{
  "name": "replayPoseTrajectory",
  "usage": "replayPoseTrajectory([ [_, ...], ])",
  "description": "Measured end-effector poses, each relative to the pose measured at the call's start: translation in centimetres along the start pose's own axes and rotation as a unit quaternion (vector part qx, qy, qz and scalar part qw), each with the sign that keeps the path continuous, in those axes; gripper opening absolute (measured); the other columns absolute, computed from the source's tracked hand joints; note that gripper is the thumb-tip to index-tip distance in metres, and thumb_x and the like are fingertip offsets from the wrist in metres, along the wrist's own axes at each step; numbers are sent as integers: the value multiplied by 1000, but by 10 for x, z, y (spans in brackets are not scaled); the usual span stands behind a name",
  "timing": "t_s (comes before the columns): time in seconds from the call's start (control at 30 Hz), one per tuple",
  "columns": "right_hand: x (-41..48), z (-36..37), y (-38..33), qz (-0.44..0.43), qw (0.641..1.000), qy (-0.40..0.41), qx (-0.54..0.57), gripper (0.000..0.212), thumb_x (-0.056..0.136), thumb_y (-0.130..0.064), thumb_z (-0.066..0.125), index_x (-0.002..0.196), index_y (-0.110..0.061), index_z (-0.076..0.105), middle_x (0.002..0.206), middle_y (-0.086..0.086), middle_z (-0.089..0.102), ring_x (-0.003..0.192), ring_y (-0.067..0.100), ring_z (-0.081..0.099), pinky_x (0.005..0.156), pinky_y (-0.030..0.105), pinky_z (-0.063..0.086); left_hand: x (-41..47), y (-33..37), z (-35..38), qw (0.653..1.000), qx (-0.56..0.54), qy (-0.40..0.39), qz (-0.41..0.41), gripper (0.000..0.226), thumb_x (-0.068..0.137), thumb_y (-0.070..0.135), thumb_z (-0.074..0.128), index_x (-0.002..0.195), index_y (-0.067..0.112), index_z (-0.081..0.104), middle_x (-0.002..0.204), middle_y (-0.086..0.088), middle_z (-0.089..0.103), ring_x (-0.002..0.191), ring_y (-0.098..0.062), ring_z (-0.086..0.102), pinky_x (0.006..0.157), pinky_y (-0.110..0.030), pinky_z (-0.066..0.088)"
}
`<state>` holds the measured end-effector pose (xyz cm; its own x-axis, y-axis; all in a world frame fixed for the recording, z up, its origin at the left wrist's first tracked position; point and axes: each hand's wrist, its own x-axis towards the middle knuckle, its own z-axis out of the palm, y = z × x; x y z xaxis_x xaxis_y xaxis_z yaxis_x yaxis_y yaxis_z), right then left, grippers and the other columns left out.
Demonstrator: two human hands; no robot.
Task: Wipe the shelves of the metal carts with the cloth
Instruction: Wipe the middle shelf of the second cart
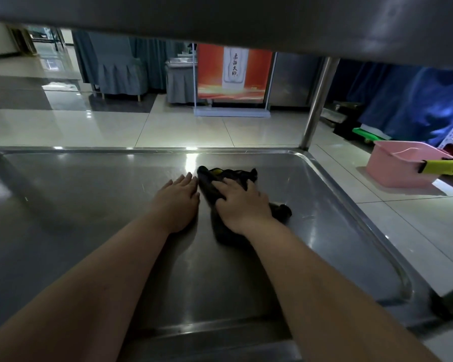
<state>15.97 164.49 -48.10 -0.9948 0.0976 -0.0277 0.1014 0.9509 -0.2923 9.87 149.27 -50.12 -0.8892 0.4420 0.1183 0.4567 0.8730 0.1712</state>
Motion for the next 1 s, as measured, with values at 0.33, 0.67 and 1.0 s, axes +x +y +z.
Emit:
replayPoseTrajectory([
  [0.33,-110,-47,150,199,979,34,-27,50,100,-39,32,148,-46,19,160,-17,12,148,28,4,117,48,11,-36,7,-39,975,-185,120,9,45,100,8,33,144,12,41,155,-6,29,146,-16,19,119,-27,8],
  [0.67,-122,-41,123,195,981,9,-9,52,99,-36,29,149,-44,19,161,-16,10,148,31,-1,117,51,4,-183,-45,-38,996,24,-81,-43,57,102,41,21,154,22,6,162,-1,1,148,-25,-5,119,-46,-2],
  [1.0,-133,-23,85,155,987,26,-27,51,100,-36,30,150,-43,20,160,-14,12,147,31,2,116,50,7,-194,-49,-29,999,18,-31,-17,76,85,55,-2,153,25,14,161,3,8,148,-24,-4,118,-48,-5],
])
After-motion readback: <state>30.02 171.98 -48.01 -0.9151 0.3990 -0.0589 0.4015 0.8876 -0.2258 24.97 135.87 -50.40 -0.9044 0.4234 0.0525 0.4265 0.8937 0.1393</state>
